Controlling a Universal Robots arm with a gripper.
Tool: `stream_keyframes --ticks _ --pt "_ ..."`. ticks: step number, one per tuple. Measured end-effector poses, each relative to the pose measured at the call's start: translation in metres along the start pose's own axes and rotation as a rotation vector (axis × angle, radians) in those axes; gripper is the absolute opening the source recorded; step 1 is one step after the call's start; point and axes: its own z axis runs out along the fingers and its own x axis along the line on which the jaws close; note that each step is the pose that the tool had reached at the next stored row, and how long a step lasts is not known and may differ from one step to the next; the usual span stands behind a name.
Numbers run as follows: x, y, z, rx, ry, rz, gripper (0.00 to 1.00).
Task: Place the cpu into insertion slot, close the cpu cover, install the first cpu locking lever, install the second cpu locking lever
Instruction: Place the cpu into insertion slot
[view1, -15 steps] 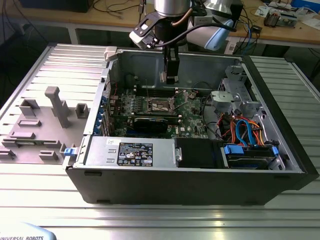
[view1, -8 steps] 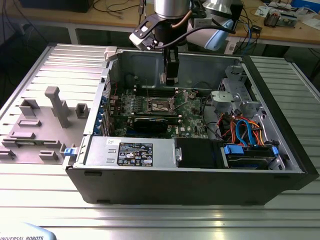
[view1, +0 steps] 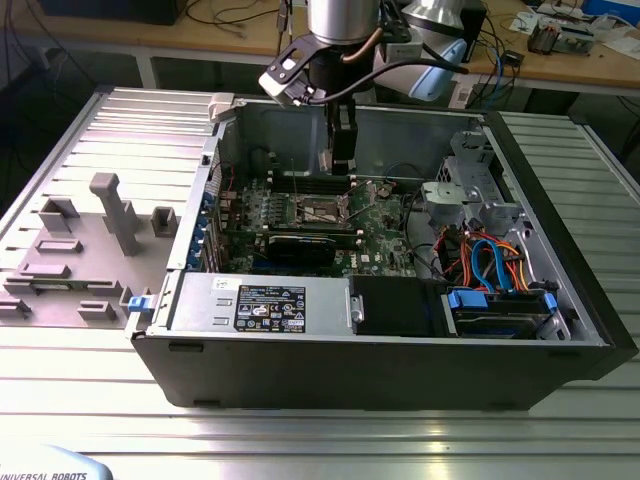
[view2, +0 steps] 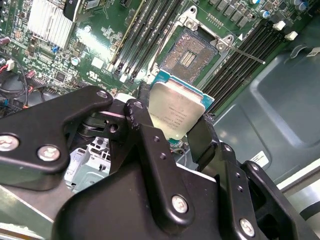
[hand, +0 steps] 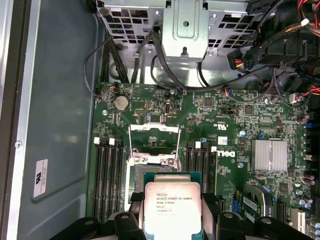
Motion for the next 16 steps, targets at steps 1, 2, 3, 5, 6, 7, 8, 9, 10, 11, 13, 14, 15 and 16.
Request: stream_keyframes --ticks 1,2,3,5,6,7,8,9,10,11,13,14,15,16 --pt "0.0 0.0 0.0003 0.0 0.0 0.0 0.54" --pt "0.0 0.0 0.0004 0.0001 0.0 0.0 0.54" --pt "0.0 -0.0001 0.0014 0.0 -0.0001 0.0 0.54" --pt "0.0 -0.0002 0.0026 0.0 0.0 0.0 0.54" --pt "0.0 -0.0002 0.0028 0.0 0.0 0.0 0.54" --pt "0.0 -0.0002 0.003 0.0 0.0 0.0 0.54" --pt "0.0 -0.0003 0.0033 0.0 0.0 0.0 0.54" --pt "0.0 -0.0003 0.0035 0.0 0.0 0.0 0.54" --pt "0.0 -0.0003 0.0036 0.0 0.0 0.0 0.54" --pt "0.0 -0.0003 0.0037 0.0001 -0.0001 0.0 0.54" --pt "0.0 -0.0003 0.004 0.0 0.0 0.0 0.54" --pt "0.0 -0.0003 0.0043 0.0 0.0 0.0 0.54" --pt "0.0 -0.0003 0.0044 0.0001 0.0 0.0 0.54" --pt "0.0 -0.0004 0.0045 0.0001 0.0 0.0 0.54"
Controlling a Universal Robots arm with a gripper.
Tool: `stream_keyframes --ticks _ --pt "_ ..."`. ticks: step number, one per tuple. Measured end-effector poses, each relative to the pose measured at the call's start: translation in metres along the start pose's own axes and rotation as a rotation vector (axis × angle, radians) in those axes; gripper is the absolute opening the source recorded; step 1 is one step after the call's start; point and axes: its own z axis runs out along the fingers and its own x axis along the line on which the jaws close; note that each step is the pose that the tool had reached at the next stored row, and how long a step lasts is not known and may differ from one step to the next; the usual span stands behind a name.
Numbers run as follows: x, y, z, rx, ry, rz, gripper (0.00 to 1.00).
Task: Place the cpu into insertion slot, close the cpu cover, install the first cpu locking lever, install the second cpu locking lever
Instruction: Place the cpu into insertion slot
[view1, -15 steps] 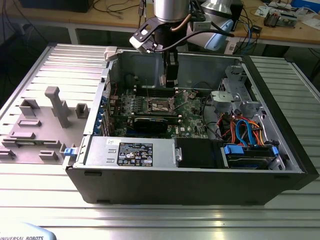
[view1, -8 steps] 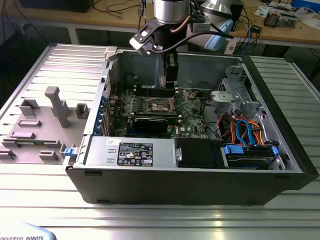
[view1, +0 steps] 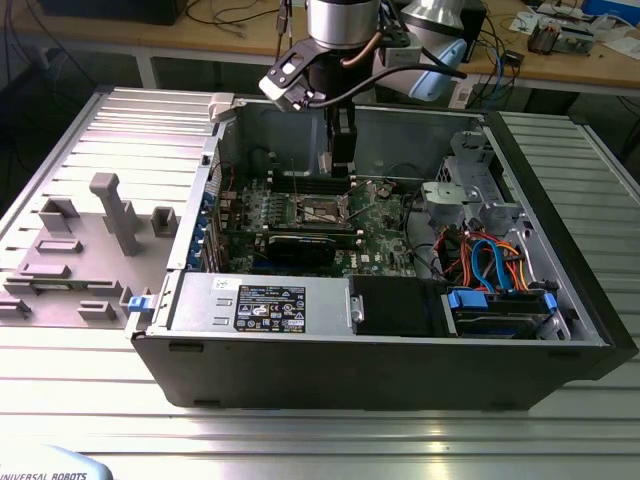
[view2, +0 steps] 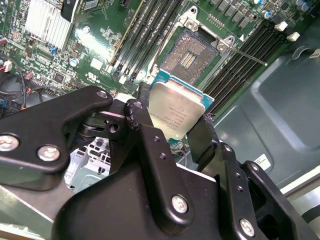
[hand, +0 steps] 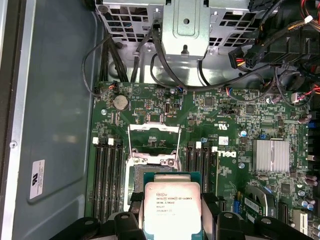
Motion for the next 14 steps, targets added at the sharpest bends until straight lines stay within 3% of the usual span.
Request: stream_keyframes --ticks 14 --pt "0.0 -0.0002 0.0023 0.0 0.0 0.0 0.54"
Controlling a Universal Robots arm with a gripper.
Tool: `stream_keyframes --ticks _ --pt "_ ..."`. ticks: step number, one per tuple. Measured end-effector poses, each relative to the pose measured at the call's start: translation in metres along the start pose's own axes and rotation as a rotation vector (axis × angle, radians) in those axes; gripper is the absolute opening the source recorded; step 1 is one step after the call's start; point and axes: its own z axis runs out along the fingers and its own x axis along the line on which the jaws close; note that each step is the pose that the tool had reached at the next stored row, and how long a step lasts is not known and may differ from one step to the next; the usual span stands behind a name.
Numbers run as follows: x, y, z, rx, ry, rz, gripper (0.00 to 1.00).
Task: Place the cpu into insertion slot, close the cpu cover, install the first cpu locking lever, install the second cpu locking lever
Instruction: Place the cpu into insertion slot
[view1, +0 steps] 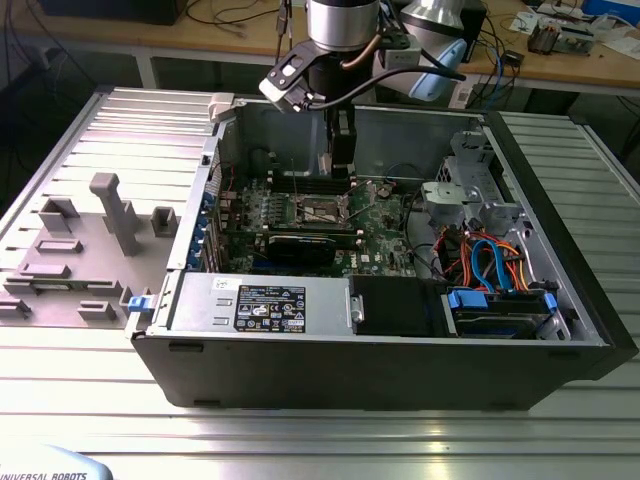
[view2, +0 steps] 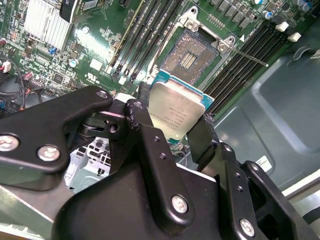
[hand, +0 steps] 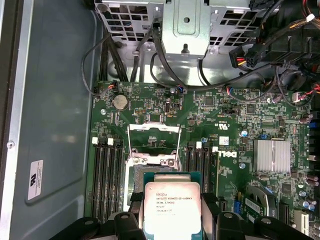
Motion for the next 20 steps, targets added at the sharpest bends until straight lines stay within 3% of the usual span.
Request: stream_keyframes --ticks 10,20 --pt "0.0 -0.0002 0.0029 -0.0001 0.0002 0.0 0.54" --pt "0.0007 -0.0027 0.0104 -0.001 -0.002 0.016 0.54"
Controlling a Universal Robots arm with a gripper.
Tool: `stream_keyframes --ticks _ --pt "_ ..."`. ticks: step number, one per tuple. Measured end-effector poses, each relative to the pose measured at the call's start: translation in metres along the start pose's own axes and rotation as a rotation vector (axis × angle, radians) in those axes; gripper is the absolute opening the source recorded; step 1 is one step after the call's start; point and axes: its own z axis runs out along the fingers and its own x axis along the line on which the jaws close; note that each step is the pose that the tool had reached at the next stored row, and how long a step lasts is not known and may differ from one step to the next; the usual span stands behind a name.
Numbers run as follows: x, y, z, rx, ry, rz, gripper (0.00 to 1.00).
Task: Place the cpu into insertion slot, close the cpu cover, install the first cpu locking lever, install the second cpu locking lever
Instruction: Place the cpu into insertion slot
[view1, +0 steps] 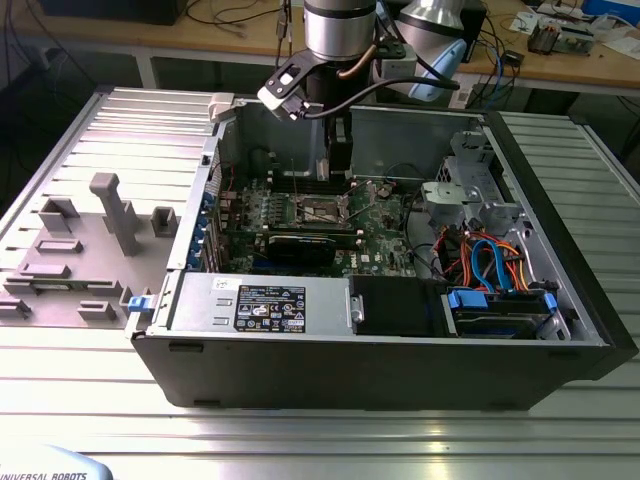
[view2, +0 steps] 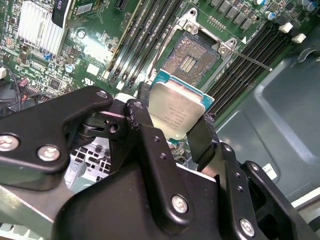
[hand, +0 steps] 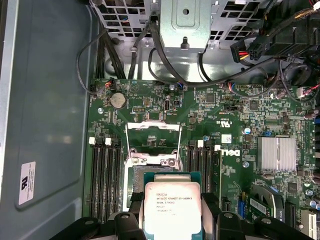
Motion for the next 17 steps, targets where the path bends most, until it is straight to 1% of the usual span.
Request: stream_keyframes --ticks 12,17 --pt "0.0 -0.0001 0.001 0.0 -0.0001 0.0 0.54" --pt "0.0 -0.0002 0.0028 0.0 0.0001 0.0 0.54"
